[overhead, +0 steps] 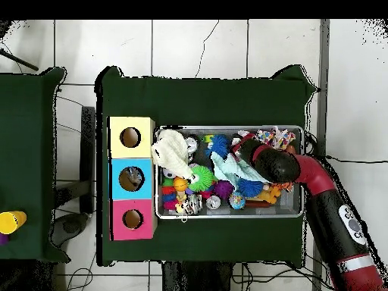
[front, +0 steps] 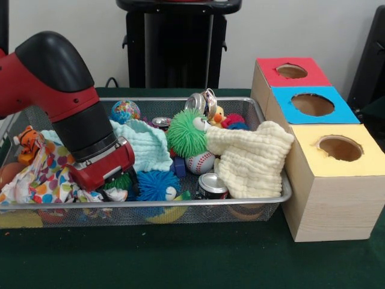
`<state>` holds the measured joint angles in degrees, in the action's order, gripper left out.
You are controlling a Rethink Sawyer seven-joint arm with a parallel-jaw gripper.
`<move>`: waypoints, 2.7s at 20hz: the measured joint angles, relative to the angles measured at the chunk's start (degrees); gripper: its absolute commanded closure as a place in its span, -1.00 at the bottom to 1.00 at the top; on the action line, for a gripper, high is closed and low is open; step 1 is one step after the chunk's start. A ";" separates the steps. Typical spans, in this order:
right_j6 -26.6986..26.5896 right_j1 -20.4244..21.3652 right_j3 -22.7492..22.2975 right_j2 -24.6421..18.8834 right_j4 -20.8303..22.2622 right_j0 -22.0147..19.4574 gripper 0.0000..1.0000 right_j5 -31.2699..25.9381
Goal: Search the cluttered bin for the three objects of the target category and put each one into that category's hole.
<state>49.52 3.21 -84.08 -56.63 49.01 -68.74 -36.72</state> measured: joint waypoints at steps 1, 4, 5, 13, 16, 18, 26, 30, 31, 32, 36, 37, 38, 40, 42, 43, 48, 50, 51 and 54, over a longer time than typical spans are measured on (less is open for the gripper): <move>0.00 0.00 0.00 0.01 0.00 0.00 -1.00 0.02; 0.00 -0.04 0.00 0.01 -0.01 -0.01 -1.00 0.04; 0.00 -0.05 0.00 0.02 -0.01 -0.01 -1.00 0.08; 0.00 -0.20 -0.06 0.02 -0.02 -0.10 -1.00 0.38; 0.00 -0.19 -0.12 0.06 -0.02 -0.11 -1.00 0.53; 0.00 -0.19 -0.16 0.10 -0.03 -0.12 -1.00 0.68; 0.00 -0.08 -0.65 0.44 -0.01 -0.16 -1.00 1.94; 0.00 0.60 -1.24 1.28 0.01 0.23 -1.00 3.62; 0.00 0.72 -1.29 1.40 0.01 0.32 -1.00 3.78; 0.00 0.90 -1.34 1.55 0.02 0.46 -1.00 3.94; 0.00 1.99 -1.51 2.48 0.02 1.37 -1.00 4.63; 0.00 2.10 -1.51 2.59 0.02 1.48 -1.00 4.70; 0.00 2.25 -1.54 2.73 0.02 1.63 -1.00 4.78; 0.00 2.83 -1.68 3.19 0.04 2.04 -1.00 5.22; 0.00 3.28 -1.78 3.65 0.04 2.31 -1.00 5.72; 0.00 3.37 -1.80 3.77 0.04 2.36 -1.00 5.82; 0.00 5.02 -2.28 5.17 0.08 2.93 -1.00 7.20; 0.00 6.10 -2.82 5.98 0.34 3.38 -1.00 7.37; 0.00 6.26 -2.90 6.11 0.39 3.46 -1.00 7.37; 0.00 7.58 -3.27 7.29 0.61 4.24 -1.00 7.37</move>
<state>49.52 10.79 -87.34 -49.34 49.62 -64.50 -29.34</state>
